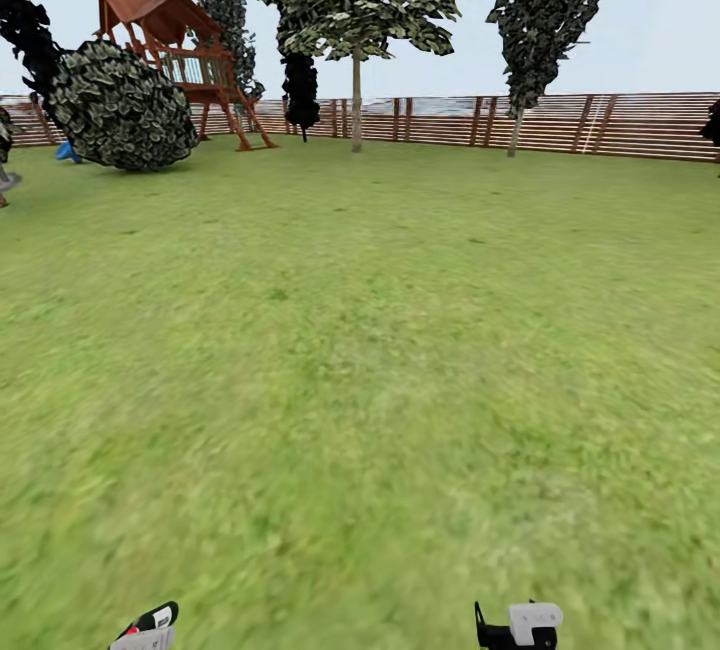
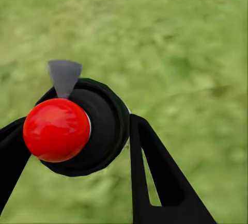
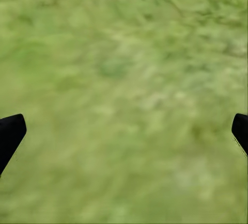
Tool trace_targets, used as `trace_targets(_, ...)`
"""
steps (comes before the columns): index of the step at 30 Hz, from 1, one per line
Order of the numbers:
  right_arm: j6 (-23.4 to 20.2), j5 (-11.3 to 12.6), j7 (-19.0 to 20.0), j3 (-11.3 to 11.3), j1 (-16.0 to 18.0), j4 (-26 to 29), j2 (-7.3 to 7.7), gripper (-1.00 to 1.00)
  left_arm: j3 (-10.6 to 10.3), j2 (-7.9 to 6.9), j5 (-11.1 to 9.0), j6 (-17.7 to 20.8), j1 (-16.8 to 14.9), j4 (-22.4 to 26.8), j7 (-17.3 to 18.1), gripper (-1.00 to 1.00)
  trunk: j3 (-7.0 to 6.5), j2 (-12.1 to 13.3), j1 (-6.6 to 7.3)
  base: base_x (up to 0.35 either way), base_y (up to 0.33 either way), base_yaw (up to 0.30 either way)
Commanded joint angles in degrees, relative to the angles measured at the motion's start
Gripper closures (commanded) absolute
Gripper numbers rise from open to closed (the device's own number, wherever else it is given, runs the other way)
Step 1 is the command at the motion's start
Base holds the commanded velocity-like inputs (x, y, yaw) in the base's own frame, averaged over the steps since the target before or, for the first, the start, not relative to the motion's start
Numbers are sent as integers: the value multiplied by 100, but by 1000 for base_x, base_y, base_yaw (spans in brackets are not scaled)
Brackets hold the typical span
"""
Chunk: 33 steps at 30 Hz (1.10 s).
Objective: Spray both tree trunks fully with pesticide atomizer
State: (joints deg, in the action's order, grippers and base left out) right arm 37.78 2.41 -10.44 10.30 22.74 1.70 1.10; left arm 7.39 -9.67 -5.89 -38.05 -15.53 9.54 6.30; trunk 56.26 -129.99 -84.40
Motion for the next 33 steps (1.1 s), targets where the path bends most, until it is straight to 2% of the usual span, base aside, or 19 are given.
trace_targets(1, 10, 23, -28, 51, 3, -3, 3, -100, 17, 0, -61, -10, -5, -5, 61, 100, 5, -2, -3, 339, 0, -1)
trace_targets(23, 10, 43, -50, 51, 3, 4, -5, -100, 25, 1, -91, -1, -3, -38, 54, 100, 2, -2, -3, 339, 0, -6)
trace_targets(28, 10, 48, -53, 44, 3, 5, -5, -100, 23, 0, -311, -1, -4, -40, 55, 100, -8, -2, -3, 339, 0, -185)
trace_targets(33, 10, 49, -62, 43, 3, 5, -6, -100, 17, 2, -355, -1, -3, -40, 62, 100, -8, -2, -3, 339, 0, -74)
